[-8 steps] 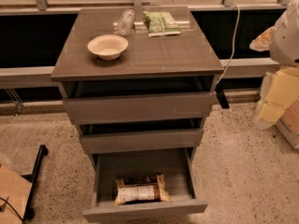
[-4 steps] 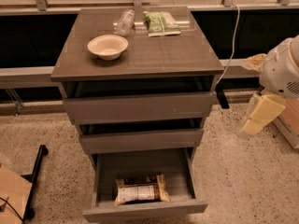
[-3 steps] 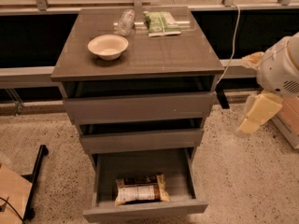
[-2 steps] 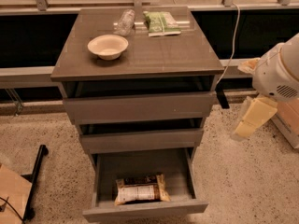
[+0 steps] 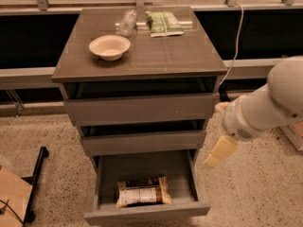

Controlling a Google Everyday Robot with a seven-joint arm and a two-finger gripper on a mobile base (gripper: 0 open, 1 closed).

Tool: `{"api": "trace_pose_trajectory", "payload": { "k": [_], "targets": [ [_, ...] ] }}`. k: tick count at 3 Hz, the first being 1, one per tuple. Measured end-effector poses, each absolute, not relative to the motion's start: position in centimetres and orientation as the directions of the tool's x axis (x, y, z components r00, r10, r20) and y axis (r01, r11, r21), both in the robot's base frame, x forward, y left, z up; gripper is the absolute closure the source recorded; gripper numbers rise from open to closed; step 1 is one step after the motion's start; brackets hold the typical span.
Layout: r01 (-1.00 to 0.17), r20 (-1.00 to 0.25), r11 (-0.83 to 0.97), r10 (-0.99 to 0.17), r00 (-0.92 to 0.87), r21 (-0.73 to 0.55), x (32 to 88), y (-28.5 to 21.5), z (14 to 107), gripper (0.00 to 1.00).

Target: Pick brown chip bag from bottom drawer and place on counter

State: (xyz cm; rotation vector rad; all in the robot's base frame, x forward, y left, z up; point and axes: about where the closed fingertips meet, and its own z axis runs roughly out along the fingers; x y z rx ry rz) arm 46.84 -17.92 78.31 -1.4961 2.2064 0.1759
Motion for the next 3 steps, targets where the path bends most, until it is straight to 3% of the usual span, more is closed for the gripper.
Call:
{"api": "trace_pose_trajectory", "payload": {
  "k": [1,3],
  "targets": [
    [-0.889,-0.489,0.451,-0.796,-0.357,-0.085,48.1,-17.5,71.4,0.00],
    [-0.872,-0.463,0.489,-0.777,-0.427,-0.017,47.9,-16.2,67.1,0.00]
  ]
}}
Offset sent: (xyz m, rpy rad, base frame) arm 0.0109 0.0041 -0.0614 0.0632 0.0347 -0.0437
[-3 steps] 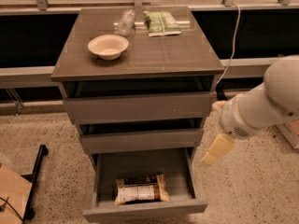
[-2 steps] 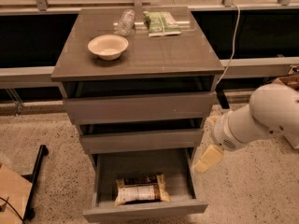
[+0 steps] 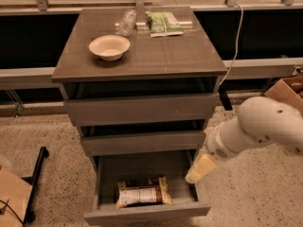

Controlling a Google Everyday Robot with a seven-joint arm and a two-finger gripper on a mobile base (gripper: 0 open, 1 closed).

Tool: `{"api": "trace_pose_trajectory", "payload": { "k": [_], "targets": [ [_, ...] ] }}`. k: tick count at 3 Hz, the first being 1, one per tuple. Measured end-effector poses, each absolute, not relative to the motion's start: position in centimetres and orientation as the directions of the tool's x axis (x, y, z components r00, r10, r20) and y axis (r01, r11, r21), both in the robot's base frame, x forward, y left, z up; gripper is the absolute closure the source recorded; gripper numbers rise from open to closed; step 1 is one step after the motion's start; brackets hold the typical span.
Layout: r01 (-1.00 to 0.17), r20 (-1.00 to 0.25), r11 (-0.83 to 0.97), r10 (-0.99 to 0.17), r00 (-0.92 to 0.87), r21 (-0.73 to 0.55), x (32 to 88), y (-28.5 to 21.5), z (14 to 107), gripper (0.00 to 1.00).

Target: Pick brown chip bag from bottom drawer and place on counter

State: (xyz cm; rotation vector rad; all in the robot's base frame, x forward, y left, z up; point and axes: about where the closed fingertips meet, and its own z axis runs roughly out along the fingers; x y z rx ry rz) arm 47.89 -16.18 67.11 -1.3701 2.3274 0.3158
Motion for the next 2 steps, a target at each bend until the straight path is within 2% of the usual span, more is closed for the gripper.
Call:
{"api": "trace_pose_trajectory", "payload": {
  "k": [2],
  "targets": [
    [-0.839,-0.469,0.543,-0.729,-0.498,0.046,48.7,-14.0,58.2,0.00]
  ]
}}
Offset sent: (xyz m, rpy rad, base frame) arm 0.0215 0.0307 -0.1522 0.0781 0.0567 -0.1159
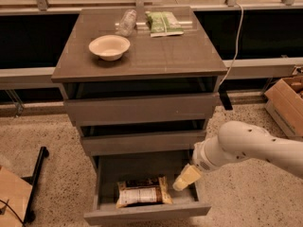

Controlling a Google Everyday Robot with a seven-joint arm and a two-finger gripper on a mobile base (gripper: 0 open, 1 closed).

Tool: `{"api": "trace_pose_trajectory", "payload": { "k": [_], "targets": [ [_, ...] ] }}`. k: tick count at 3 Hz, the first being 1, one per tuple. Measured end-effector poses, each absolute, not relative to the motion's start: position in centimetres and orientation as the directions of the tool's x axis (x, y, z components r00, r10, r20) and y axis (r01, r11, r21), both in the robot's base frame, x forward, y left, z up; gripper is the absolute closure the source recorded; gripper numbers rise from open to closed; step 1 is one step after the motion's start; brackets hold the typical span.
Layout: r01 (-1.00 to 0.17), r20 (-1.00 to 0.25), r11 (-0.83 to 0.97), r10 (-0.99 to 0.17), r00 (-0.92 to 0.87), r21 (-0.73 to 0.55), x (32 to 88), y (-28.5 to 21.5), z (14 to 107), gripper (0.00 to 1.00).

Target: Pick brown chip bag from bottom drawer and place on counter

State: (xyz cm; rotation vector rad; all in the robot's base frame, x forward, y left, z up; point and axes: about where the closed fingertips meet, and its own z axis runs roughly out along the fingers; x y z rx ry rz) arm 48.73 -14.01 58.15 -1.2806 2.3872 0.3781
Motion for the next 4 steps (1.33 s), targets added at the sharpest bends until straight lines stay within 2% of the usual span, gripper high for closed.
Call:
{"api": "trace_pose_trajectory", "payload": {
  "k": [1,4],
  "targets": [
    [-0.808,-0.530,0.582,-0.658,-0.535,0.092,50.2,-13.8,53.9,0.00],
    [-0.768,-0.541,0.612,-0.588,-0.601,0.189,51.3,-12.0,48.3,0.00]
  ]
}}
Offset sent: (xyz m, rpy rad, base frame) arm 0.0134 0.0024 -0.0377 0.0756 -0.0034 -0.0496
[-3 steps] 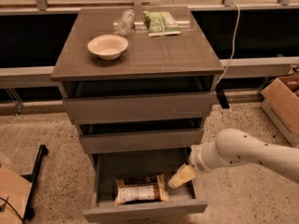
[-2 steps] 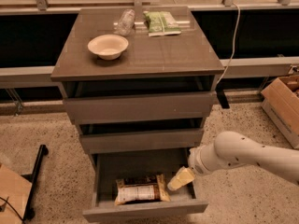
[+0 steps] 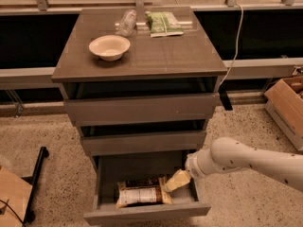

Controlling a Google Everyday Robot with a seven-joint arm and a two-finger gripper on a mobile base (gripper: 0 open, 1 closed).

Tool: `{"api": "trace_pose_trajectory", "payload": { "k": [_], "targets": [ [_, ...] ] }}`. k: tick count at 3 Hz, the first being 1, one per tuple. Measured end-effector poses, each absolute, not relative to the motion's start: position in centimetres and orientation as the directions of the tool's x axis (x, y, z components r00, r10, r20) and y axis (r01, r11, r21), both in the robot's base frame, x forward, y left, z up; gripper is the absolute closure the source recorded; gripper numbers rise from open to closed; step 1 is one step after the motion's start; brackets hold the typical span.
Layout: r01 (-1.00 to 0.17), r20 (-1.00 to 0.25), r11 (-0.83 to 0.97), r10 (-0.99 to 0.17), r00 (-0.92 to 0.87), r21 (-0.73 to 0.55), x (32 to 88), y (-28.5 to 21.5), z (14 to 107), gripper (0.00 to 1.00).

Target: Pick brown chip bag from bottom drawer and place on counter

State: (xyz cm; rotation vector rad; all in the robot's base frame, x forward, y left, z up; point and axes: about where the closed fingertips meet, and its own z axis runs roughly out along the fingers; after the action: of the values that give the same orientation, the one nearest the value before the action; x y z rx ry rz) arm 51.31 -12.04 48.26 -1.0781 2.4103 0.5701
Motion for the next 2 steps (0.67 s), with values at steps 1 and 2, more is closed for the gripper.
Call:
{"api": "trace_pose_trajectory", "payload": {
  "k": [1,2],
  "targets": [
    [-0.762,-0.557,0.599,-0.556,-0.617,0.247,52.9,-11.4,44.3,0.00],
    [-0.738,-0.566,0.579,-0.498,-0.657,0.347,55.0,-10.9,38.5,0.00]
  ]
}}
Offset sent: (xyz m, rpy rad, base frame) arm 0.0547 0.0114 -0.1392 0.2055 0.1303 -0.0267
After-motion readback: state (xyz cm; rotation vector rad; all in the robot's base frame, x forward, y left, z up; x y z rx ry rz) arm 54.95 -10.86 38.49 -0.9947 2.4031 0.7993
